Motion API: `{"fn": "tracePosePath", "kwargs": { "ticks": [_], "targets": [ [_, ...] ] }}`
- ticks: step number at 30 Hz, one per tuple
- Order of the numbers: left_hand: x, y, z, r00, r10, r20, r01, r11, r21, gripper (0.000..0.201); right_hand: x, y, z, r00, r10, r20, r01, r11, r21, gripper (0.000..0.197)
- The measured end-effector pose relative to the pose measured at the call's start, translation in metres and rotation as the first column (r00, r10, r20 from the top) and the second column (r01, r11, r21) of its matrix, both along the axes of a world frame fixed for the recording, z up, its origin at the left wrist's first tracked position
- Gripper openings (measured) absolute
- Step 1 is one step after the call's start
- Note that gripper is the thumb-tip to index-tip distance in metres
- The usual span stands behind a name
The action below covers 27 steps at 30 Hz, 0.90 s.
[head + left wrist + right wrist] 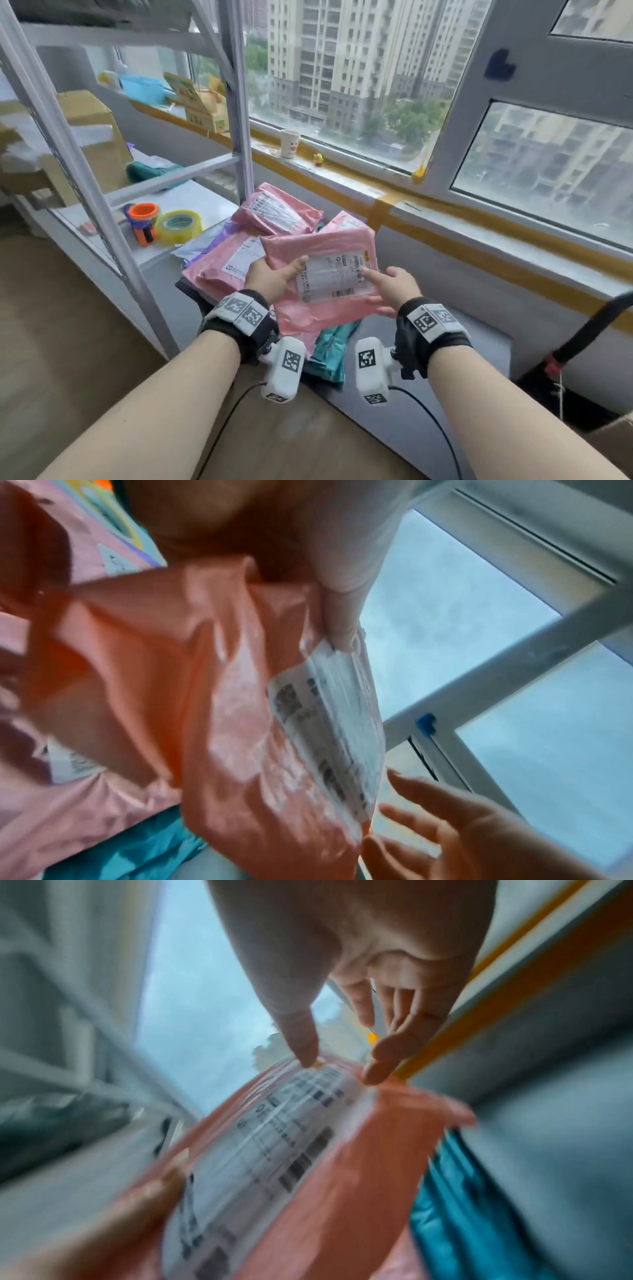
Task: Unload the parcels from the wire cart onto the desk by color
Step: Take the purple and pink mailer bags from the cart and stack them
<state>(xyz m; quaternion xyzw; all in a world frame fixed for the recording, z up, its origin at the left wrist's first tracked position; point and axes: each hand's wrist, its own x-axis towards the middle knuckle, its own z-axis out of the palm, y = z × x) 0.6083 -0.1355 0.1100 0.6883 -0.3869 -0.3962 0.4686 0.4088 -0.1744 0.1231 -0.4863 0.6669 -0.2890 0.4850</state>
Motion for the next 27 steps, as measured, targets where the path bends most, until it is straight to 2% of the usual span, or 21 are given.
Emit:
{"fn": "tracePosePath", "kwargs": {
  "ticks": [2,4,7,8,11,14,15,18,22,27],
  "targets": [
    [0.011,-0.011,-0.002,0.998,0.047,-0.045,-0.045,0.999,0.029,0.054,0.013,-0.016,-0.009,0.994,0.073,0.079,-0.078,0.995,0.054,0.042],
    [0.024,-0.021,-0.007,0.995,0.09,-0.048,-0.088,0.995,0.045,0.059,0.025,-0.034,-0.014,0.992,0.103,0.068,-0.103,0.995,0.006,0.031],
    [0.047,-0.039,-0.014,0.99,0.142,-0.01,-0.141,0.988,0.069,0.098,0.044,-0.066,-0.009,0.989,0.148,0.024,-0.147,0.988,-0.038,0.015],
    [0.054,-0.044,-0.014,0.988,0.153,-0.006,-0.152,0.986,0.071,0.095,0.051,-0.076,-0.007,0.986,0.166,0.015,-0.165,0.985,-0.045,0.012],
    [0.085,-0.062,-0.025,0.965,0.252,-0.068,-0.247,0.966,0.08,0.06,0.079,-0.101,-0.007,0.973,0.23,-0.024,-0.231,0.972,-0.05,0.014],
    [0.112,-0.066,-0.033,0.935,0.334,-0.123,-0.32,0.94,0.122,0.026,0.115,-0.12,-0.015,0.963,0.265,-0.04,-0.267,0.962,-0.055,0.044],
    [0.121,-0.065,-0.036,0.926,0.352,-0.138,-0.333,0.932,0.142,0.022,0.128,-0.125,-0.017,0.96,0.279,-0.038,-0.281,0.958,-0.059,0.052],
    [0.147,-0.061,-0.043,0.899,0.414,-0.144,-0.386,0.903,0.189,0.015,0.166,-0.136,-0.023,0.943,0.333,-0.026,-0.333,0.942,-0.038,0.056],
    [0.177,-0.06,-0.057,0.869,0.469,-0.159,-0.426,0.872,0.243,0.02,0.202,-0.143,-0.032,0.933,0.358,-0.016,-0.359,0.934,-0.003,0.056],
    [0.194,-0.065,-0.071,0.899,0.429,-0.088,-0.381,0.865,0.326,0.021,0.222,-0.142,-0.044,0.938,0.339,-0.073,-0.343,0.938,-0.048,0.044]
  ]
}}
